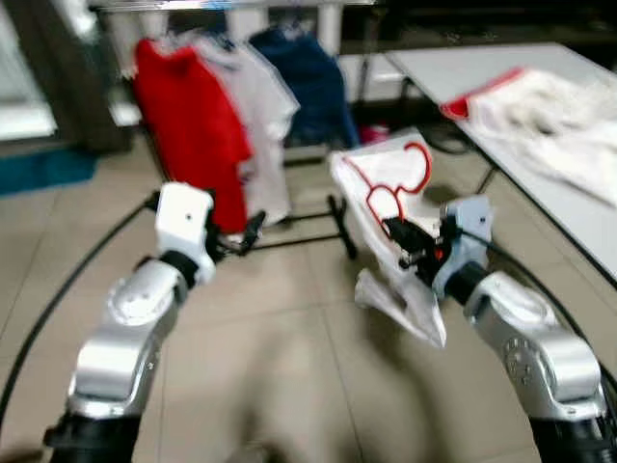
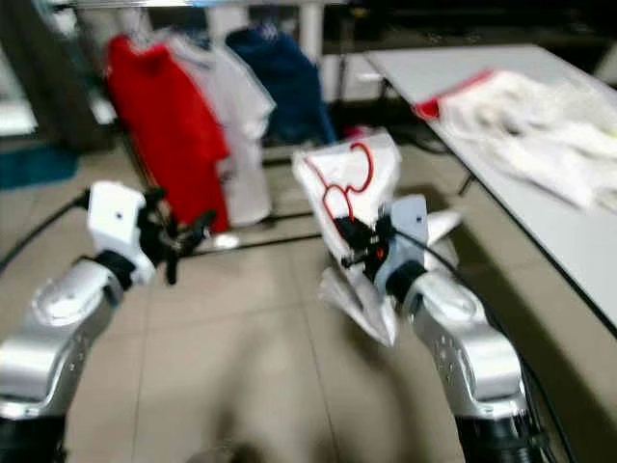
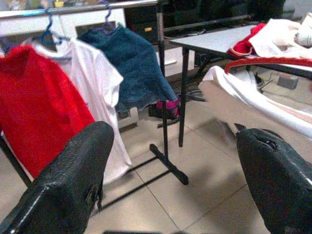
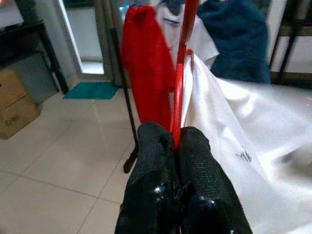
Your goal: Hang hanger
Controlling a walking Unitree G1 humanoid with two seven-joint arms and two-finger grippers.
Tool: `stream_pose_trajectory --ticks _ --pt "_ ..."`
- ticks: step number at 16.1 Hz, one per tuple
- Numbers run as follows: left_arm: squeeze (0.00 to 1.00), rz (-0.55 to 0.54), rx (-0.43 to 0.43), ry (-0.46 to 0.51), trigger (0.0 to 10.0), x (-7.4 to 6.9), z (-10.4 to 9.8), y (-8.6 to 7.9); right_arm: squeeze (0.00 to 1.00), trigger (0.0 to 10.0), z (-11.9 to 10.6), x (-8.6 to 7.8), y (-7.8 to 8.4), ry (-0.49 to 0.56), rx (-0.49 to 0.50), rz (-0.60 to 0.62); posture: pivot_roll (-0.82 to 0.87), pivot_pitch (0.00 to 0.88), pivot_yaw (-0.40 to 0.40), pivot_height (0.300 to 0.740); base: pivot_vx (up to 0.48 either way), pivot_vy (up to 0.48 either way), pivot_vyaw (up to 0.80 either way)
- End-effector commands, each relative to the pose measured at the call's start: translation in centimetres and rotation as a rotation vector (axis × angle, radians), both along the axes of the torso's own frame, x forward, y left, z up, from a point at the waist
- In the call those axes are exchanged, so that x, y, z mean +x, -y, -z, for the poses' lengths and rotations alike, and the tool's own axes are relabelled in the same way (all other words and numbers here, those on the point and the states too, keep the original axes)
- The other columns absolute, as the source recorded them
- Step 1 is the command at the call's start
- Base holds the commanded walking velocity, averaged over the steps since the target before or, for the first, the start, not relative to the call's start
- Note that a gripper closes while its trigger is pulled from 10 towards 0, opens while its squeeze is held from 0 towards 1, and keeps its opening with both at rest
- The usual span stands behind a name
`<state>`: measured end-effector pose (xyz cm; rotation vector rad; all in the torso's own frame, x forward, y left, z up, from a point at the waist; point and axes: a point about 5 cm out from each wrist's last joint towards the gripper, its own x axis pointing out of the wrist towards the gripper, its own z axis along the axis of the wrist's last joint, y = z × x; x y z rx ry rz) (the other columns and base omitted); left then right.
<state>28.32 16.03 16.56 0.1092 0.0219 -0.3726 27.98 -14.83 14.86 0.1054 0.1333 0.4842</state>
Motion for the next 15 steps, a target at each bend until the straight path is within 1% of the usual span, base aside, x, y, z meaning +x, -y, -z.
stream_pose_trajectory --ticks 1,2,3,4,6,7,8,9,10,11,12,13,14,15 --pt "0.78 -0.007 -0.014 -0.051 10.0 -0.2 1.1 -0.2 0.00 10.0 0.1 0.0 -0.8 0.011 0.018 -0.002 -0.08 0.000 0.008 0.740 0.000 0.000 0.80" --pt "0.78 -0.005 -0.030 -0.066 10.0 -0.1 1.5 -0.1 0.00 10.0 0.3 -0.1 -1.0 0.004 0.023 0.007 -0.08 0.000 0.008 0.740 0.000 0.000 0.80" --pt "0.32 -0.017 -0.020 -0.077 10.0 0.3 2.2 0.5 0.00 10.0 0.8 0.0 -1.6 -0.015 0.004 0.049 -0.12 0.025 0.054 0.740 0.000 0.000 0.00" --pt "0.25 -0.030 0.004 -0.078 10.0 0.5 2.8 0.6 0.00 10.0 1.2 -0.2 -2.3 -0.027 -0.014 0.062 -0.13 0.028 0.057 0.740 0.000 0.000 0.00" --pt "0.26 -0.050 0.060 -0.082 10.0 0.3 3.4 0.1 0.00 10.0 2.0 -0.7 -3.0 -0.056 0.004 0.076 -0.12 0.035 0.043 0.740 0.000 0.000 0.00" --pt "0.26 -0.069 0.067 -0.090 10.0 0.1 3.4 0.0 0.00 10.0 2.3 -0.8 -3.2 -0.056 0.002 0.093 -0.11 0.035 0.035 0.740 0.000 -0.398 0.00" --pt "0.26 -0.077 0.085 -0.088 10.0 -0.1 3.5 -0.1 0.00 10.0 2.2 -0.7 -3.7 -0.043 0.024 0.094 -0.10 0.036 0.029 0.740 0.000 -0.480 0.00" --pt "0.25 -0.076 0.080 -0.088 10.0 -0.2 3.5 0.0 0.00 10.0 2.1 -0.6 -4.2 -0.024 0.012 0.089 -0.10 0.035 0.027 0.740 0.000 -0.480 0.00" --pt "0.25 -0.073 0.086 -0.083 10.0 -0.2 3.5 0.1 0.00 10.0 2.1 -0.4 -4.5 -0.008 -0.015 0.079 -0.09 0.035 0.027 0.740 0.000 -0.480 0.00" --pt "0.16 -0.062 0.086 -0.078 10.0 -0.1 3.5 0.1 0.00 10.0 2.0 -0.1 -4.8 -0.011 0.010 0.062 -0.09 0.035 0.025 0.740 0.000 0.000 0.00" --pt "0.16 -0.050 0.109 -0.080 10.0 0.0 3.4 0.2 0.00 10.0 1.4 -0.1 -5.1 0.015 0.026 0.020 -0.08 0.035 0.025 0.740 0.000 0.000 0.00" --pt "0.16 -0.037 0.103 -0.082 10.0 0.1 3.4 0.2 0.00 10.0 1.1 -0.2 -5.5 0.027 0.021 -0.018 -0.08 0.034 0.025 0.740 0.000 0.000 0.00" --pt "0.20 -0.033 0.087 -0.094 10.0 0.4 3.3 0.1 0.00 10.0 0.7 -0.3 -6.0 0.041 0.023 -0.063 -0.08 0.034 0.024 0.740 0.000 0.000 0.00" --pt "1.00 -0.022 0.044 -0.100 10.0 0.7 3.0 0.2 0.00 10.0 0.3 -0.3 -6.3 0.050 0.043 -0.093 -0.08 0.032 0.022 0.740 0.000 0.000 0.00"
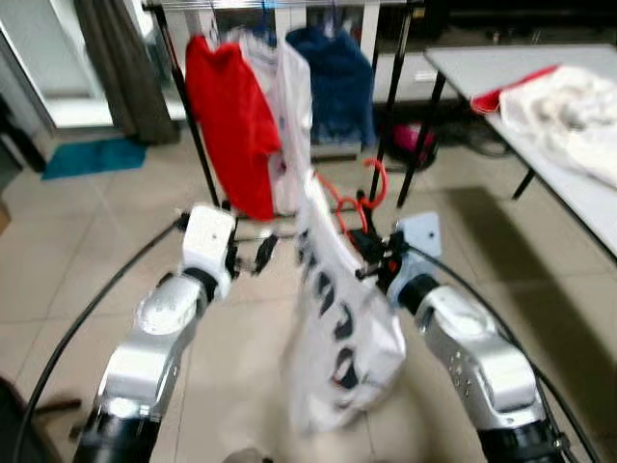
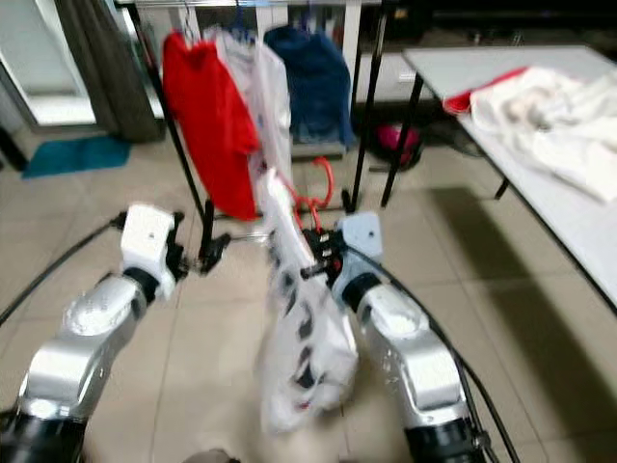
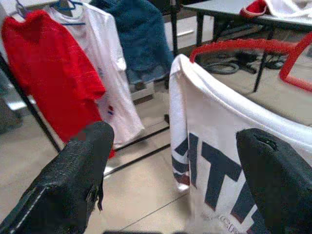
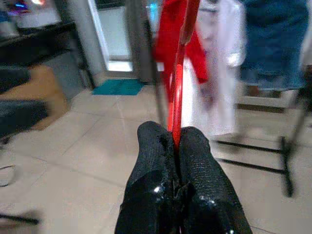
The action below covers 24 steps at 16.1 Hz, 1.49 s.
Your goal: Hang hanger
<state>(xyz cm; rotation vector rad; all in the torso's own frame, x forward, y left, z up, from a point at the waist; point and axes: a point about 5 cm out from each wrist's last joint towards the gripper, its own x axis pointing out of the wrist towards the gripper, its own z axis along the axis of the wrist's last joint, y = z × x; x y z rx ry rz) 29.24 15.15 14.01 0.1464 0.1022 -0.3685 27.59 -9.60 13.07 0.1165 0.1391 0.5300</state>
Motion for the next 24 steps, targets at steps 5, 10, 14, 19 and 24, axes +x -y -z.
stream_pose_trajectory --ticks 5,10,14,19,24 --pt "0.85 -0.029 -0.016 0.020 10.0 3.3 -1.5 0.0 0.00 10.0 -3.6 -0.8 -2.5 0.122 0.125 -0.266 -0.09 0.020 0.014 0.740 0.000 0.000 0.00" --pt "0.00 -0.002 -0.055 0.058 0.0 4.8 -2.8 1.7 0.00 10.0 -4.3 -0.9 -2.2 0.135 0.158 -0.331 -0.11 0.004 0.010 0.740 0.000 0.000 0.00" --pt "0.00 -0.095 -0.052 0.057 0.0 5.4 -2.6 1.4 0.00 10.0 -4.3 -0.8 -1.7 0.132 0.170 -0.352 -0.11 0.000 0.006 0.740 0.000 0.000 0.00" --pt "0.00 -0.164 -0.031 0.052 0.0 5.9 -2.6 1.3 0.00 10.0 -4.3 -0.8 -1.3 0.124 0.186 -0.376 -0.11 0.000 -0.001 0.740 0.000 0.000 0.00" --pt "0.00 -0.196 -0.054 -0.003 0.0 6.1 -1.8 1.2 0.00 10.0 -4.6 -0.8 -1.1 0.129 0.202 -0.389 -0.12 0.000 -0.002 0.740 0.000 0.000 0.00"
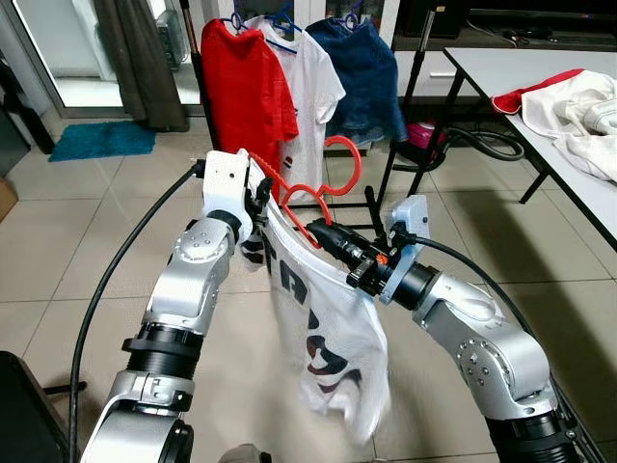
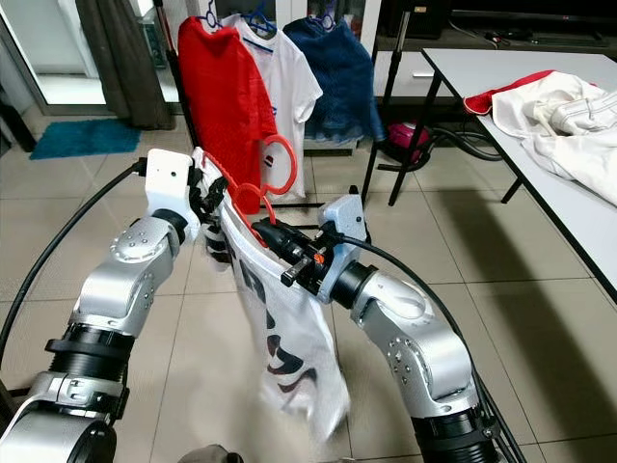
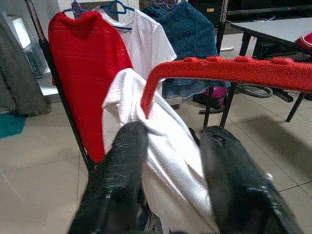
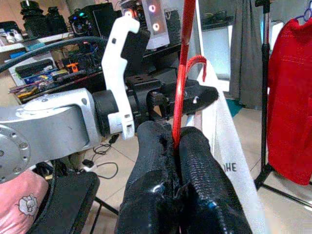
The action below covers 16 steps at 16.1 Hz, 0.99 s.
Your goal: Hang hanger
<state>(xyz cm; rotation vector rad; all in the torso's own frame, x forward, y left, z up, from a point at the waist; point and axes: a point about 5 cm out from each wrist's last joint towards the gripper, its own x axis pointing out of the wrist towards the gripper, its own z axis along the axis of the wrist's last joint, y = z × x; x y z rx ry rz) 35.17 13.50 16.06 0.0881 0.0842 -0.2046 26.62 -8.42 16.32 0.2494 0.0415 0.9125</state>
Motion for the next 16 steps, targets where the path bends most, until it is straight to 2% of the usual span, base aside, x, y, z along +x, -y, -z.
stream_pose_trajectory --ticks 1,3,6,11,16 --pt "0.00 -0.040 -0.007 -0.029 0.0 0.1 0.3 -0.6 0.00 10.0 -1.4 0.1 0.1 0.054 0.032 -0.018 -0.11 0.000 -0.002 0.740 0.000 0.000 0.00" --pt "0.00 -0.076 -0.022 -0.028 0.0 0.3 0.2 -1.0 0.00 10.0 -1.5 0.3 0.3 0.054 0.036 -0.006 -0.11 0.000 -0.002 0.740 0.000 0.000 0.00" --pt "0.00 -0.051 -0.022 0.013 0.0 0.3 -0.2 -0.7 0.00 10.0 -1.5 0.6 0.6 0.051 0.045 0.010 -0.11 0.000 -0.003 0.740 0.000 0.000 0.00" --pt "0.00 -0.061 -0.025 0.020 0.0 0.3 -0.3 -0.9 0.00 10.0 -1.7 0.8 0.6 0.049 0.052 0.018 -0.11 0.000 -0.004 0.740 0.000 0.000 0.00" --pt "0.00 -0.028 -0.008 0.059 0.0 0.4 -0.8 -0.9 0.00 10.0 -0.7 1.2 1.1 0.024 -0.041 0.056 -0.11 0.000 -0.001 0.740 0.000 0.000 0.00"
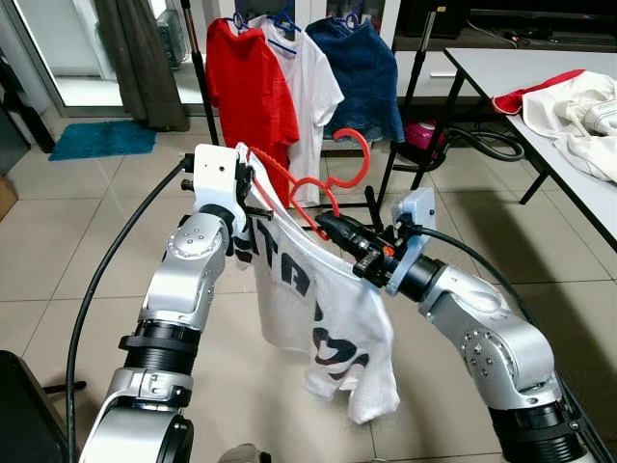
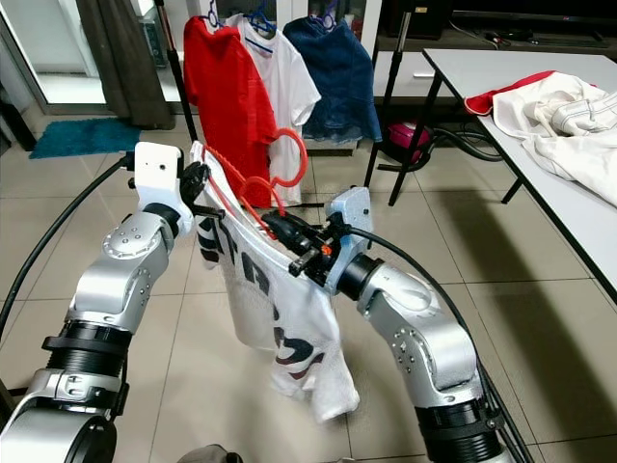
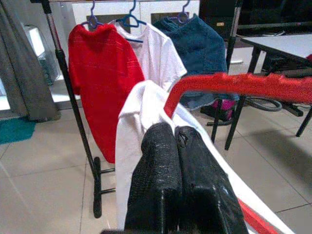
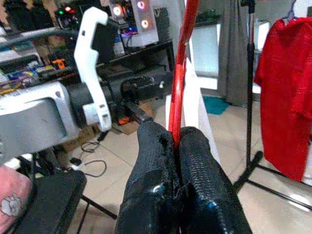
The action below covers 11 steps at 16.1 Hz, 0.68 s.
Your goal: Hang hanger
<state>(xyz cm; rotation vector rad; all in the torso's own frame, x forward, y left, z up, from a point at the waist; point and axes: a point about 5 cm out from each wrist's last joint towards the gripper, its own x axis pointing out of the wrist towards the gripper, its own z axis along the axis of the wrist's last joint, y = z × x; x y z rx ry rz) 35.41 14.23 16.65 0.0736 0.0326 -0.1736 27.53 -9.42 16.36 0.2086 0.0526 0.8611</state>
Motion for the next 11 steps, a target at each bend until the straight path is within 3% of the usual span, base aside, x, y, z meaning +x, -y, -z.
stream_pose_trajectory --ticks 1,7,8,11 --pt "0.00 0.002 0.011 0.010 0.0 0.1 -0.2 -0.2 0.00 10.0 -0.6 0.3 0.2 0.021 -0.004 0.007 -0.11 0.000 -0.001 0.740 0.000 0.000 0.00" --pt "0.00 0.004 -0.013 0.099 0.0 0.0 -1.7 -0.7 0.00 10.0 -0.2 0.6 0.6 0.023 -0.055 0.023 -0.11 0.000 -0.002 0.740 0.000 0.000 0.00" --pt "0.00 0.029 -0.019 0.167 0.0 0.0 -2.9 -0.6 0.00 10.0 0.2 0.5 0.7 0.018 -0.091 0.015 -0.11 0.000 -0.001 0.740 0.000 0.000 0.00" --pt "0.00 0.065 -0.002 0.196 0.0 0.4 -3.7 -0.4 0.00 10.0 1.4 -0.1 0.2 0.021 -0.213 -0.057 -0.10 0.000 -0.003 0.740 0.000 0.000 0.00"
